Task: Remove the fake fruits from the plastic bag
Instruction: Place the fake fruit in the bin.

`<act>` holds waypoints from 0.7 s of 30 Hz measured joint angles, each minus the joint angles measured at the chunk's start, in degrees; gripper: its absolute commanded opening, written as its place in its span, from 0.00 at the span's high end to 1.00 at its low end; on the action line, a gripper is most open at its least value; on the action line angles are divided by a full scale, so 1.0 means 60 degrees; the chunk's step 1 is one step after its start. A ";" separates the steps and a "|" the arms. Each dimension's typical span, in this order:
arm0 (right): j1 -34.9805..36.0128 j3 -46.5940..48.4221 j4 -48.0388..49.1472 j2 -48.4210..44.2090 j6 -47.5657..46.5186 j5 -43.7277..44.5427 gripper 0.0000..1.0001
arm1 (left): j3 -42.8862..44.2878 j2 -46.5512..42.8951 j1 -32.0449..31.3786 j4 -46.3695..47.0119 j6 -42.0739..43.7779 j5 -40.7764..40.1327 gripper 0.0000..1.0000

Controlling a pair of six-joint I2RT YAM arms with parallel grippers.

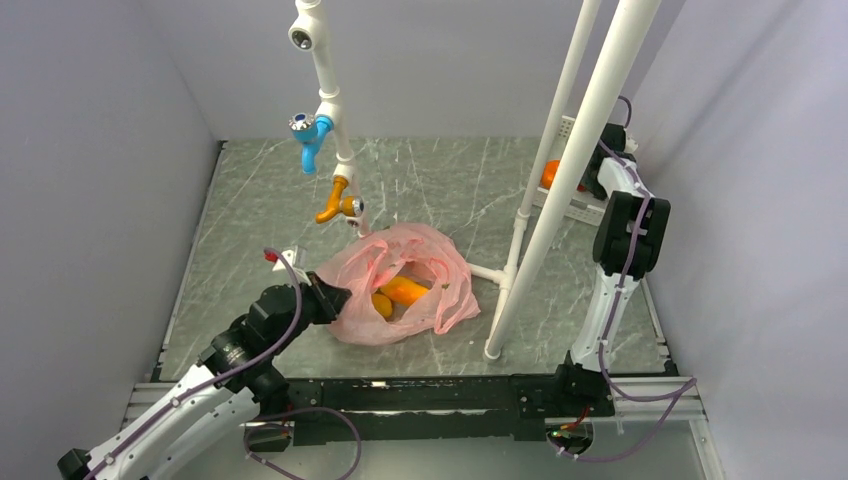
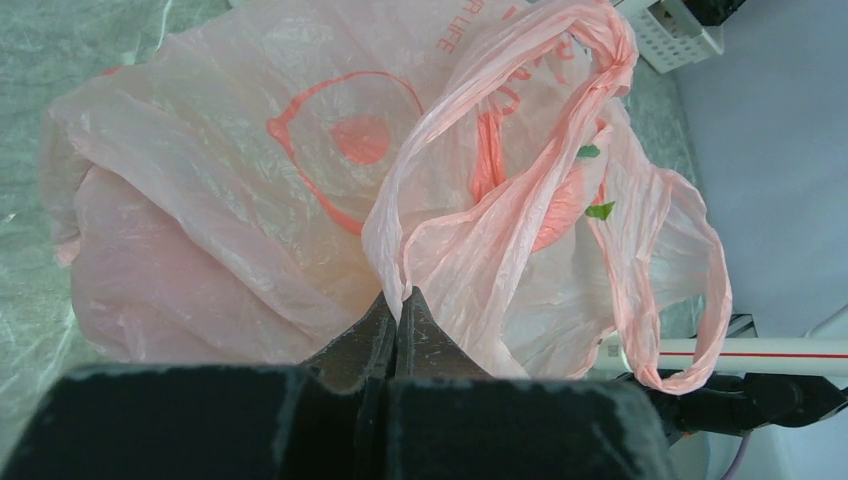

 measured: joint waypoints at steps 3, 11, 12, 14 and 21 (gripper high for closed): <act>-0.0124 0.0484 -0.0102 0.0495 -0.0047 -0.0266 0.61 | 0.0000 0.0153 0.0000 0.0011 0.0058 0.0007 1.00; -0.0222 0.2127 -0.0404 0.1388 -0.0579 -0.0750 1.00 | 0.0138 0.0433 0.0000 0.0033 0.0135 0.0015 1.00; -0.0229 0.2135 -0.0423 0.1333 -0.0637 -0.0820 1.00 | 0.0171 0.0441 0.0000 0.0040 0.0142 0.0018 1.00; -0.0222 0.2033 -0.0401 0.1184 -0.0761 -0.0896 1.00 | 0.0226 0.0459 0.0000 0.0055 0.0146 0.0018 1.00; 0.0015 0.0834 -0.0630 -0.0375 -0.1311 -0.0441 1.00 | 0.0240 0.0659 0.0000 0.0233 0.0124 0.0153 1.00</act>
